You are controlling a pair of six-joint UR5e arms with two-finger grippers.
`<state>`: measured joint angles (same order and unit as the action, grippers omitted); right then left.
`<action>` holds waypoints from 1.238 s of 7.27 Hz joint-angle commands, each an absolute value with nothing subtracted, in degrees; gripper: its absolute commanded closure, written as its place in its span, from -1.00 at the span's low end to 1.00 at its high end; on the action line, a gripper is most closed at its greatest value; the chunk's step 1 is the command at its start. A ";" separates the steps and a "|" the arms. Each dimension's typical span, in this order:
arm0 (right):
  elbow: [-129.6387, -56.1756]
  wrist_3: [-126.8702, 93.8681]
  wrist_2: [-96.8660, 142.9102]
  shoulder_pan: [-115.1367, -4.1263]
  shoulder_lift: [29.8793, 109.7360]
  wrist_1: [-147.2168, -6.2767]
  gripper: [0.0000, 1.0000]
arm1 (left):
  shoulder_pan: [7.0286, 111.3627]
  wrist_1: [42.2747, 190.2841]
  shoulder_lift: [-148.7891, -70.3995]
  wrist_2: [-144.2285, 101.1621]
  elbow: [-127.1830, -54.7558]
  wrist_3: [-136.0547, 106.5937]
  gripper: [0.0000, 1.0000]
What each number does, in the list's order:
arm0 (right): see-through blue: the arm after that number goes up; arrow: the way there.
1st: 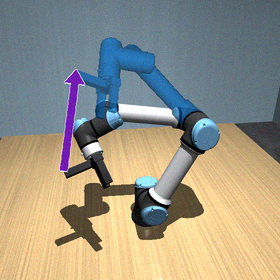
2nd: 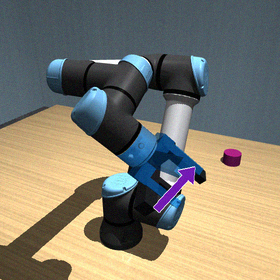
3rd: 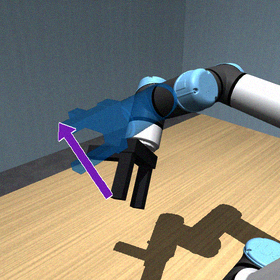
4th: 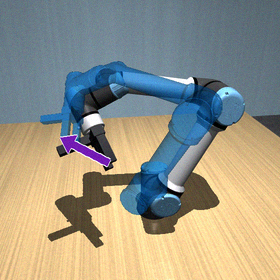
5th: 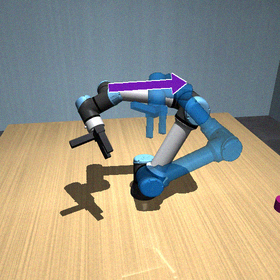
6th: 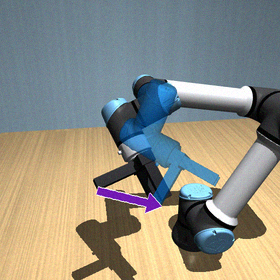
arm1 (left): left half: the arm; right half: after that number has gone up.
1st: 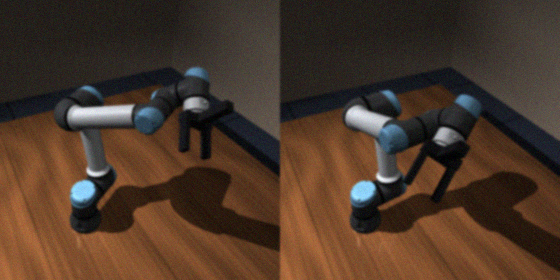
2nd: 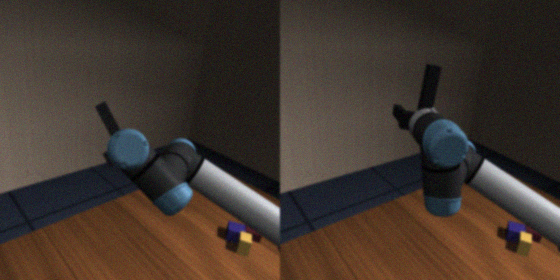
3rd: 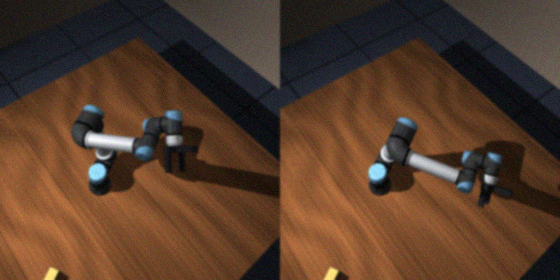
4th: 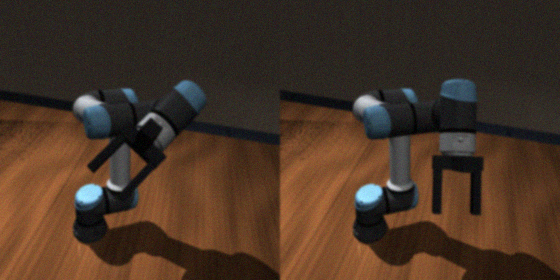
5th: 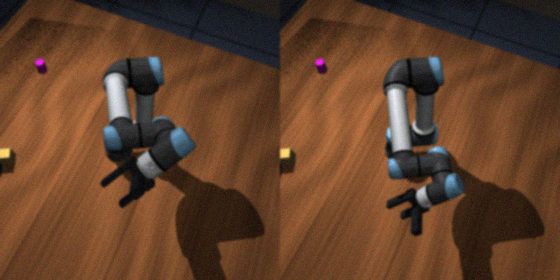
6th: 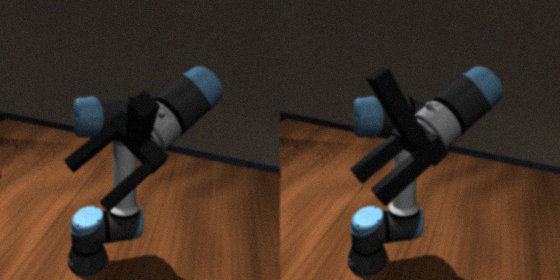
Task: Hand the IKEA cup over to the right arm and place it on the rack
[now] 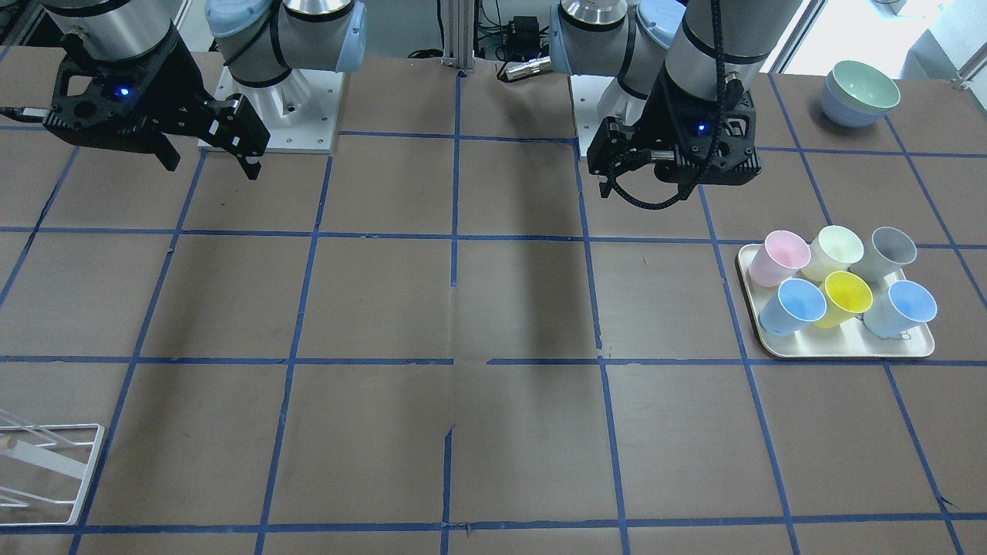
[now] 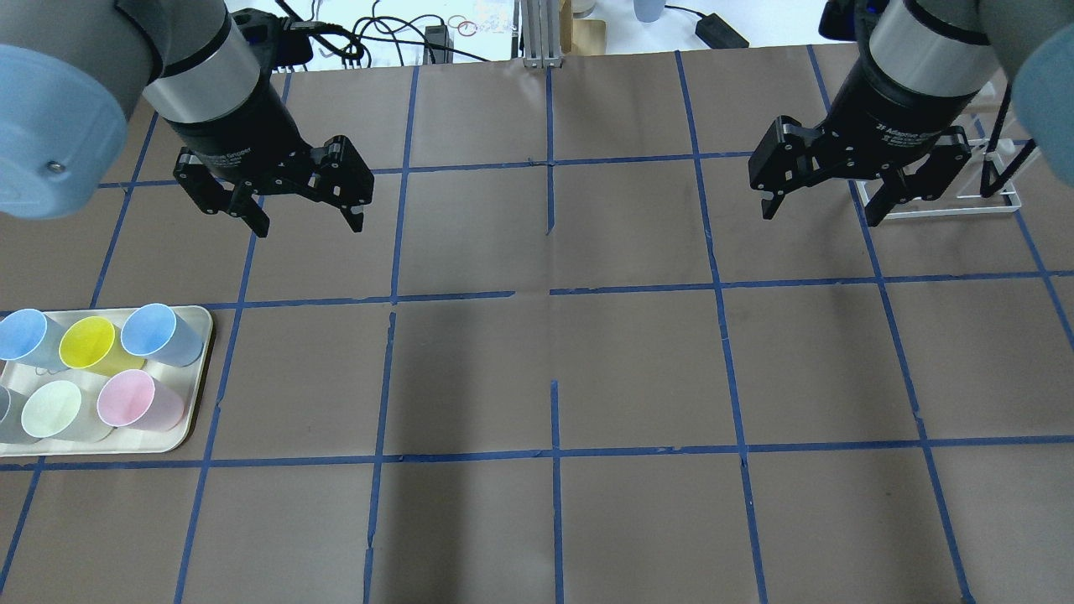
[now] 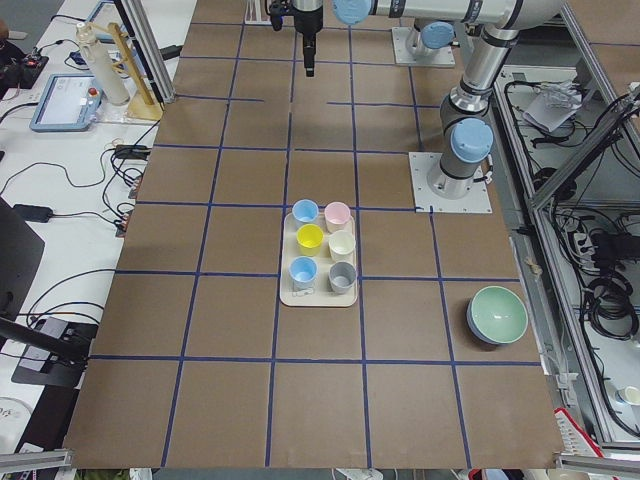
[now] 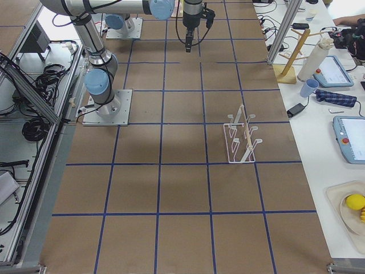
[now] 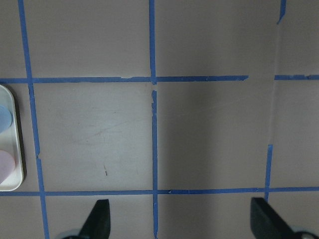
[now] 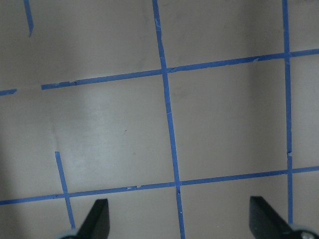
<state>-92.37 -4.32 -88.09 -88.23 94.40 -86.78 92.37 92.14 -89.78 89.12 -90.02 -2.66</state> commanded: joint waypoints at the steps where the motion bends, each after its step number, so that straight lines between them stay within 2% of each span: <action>1: -92.37 -4.39 -87.98 -89.29 94.57 -86.75 -1.00 | 92.29 91.76 -89.56 89.12 -89.83 -2.46 -1.00; 9: -92.20 -4.39 -88.42 -89.38 94.75 -86.05 -1.00 | 92.02 91.76 -89.12 89.12 -90.35 -2.37 -1.00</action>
<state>-92.22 -4.43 -88.25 -89.39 94.72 -86.13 92.09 91.76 -89.13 89.12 -90.34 -2.44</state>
